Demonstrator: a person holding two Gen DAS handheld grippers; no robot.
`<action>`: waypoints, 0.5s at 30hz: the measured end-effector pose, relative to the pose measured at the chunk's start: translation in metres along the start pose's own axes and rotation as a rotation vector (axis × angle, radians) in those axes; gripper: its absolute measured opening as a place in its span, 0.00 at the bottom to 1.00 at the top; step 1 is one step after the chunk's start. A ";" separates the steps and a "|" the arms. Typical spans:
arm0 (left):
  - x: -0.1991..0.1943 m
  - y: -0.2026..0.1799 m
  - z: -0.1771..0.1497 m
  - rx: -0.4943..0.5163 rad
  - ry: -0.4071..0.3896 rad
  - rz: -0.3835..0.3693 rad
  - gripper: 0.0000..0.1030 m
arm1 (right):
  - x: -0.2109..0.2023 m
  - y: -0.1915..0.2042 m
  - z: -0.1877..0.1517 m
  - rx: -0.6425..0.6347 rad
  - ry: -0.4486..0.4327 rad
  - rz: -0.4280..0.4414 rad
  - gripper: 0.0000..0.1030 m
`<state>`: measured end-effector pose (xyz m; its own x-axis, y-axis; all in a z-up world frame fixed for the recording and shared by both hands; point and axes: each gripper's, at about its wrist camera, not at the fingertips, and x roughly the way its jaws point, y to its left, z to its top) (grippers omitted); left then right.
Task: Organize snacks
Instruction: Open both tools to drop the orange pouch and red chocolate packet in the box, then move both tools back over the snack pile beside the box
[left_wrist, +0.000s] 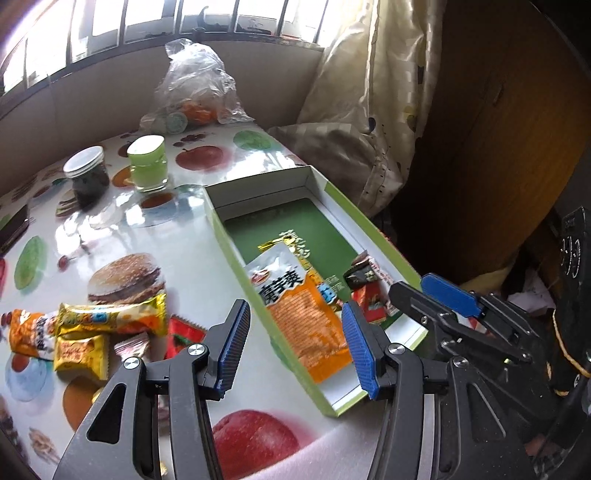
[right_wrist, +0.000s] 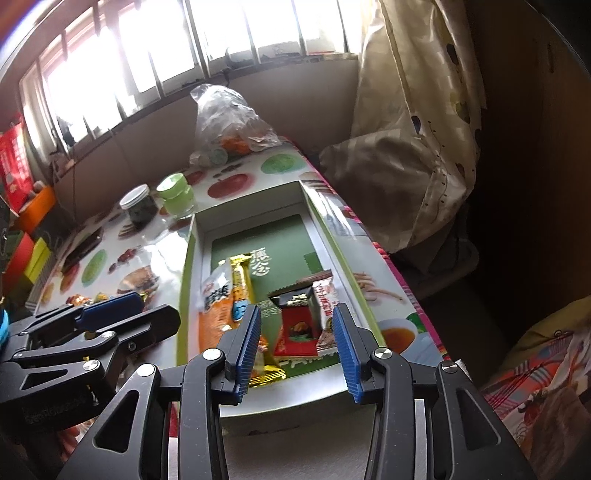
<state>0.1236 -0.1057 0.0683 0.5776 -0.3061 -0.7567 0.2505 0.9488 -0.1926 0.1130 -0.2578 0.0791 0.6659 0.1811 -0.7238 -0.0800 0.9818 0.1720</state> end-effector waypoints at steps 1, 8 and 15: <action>-0.003 0.002 -0.003 -0.002 -0.004 0.006 0.51 | -0.002 0.002 -0.001 -0.001 -0.005 0.005 0.38; -0.017 0.016 -0.015 -0.018 -0.017 0.043 0.51 | -0.007 0.016 -0.005 -0.006 -0.010 0.025 0.38; -0.030 0.038 -0.025 -0.053 -0.030 0.073 0.51 | -0.007 0.034 -0.008 -0.021 -0.006 0.061 0.38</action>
<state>0.0963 -0.0584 0.0677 0.6162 -0.2370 -0.7511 0.1655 0.9713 -0.1707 0.1002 -0.2255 0.0845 0.6634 0.2407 -0.7085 -0.1365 0.9699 0.2017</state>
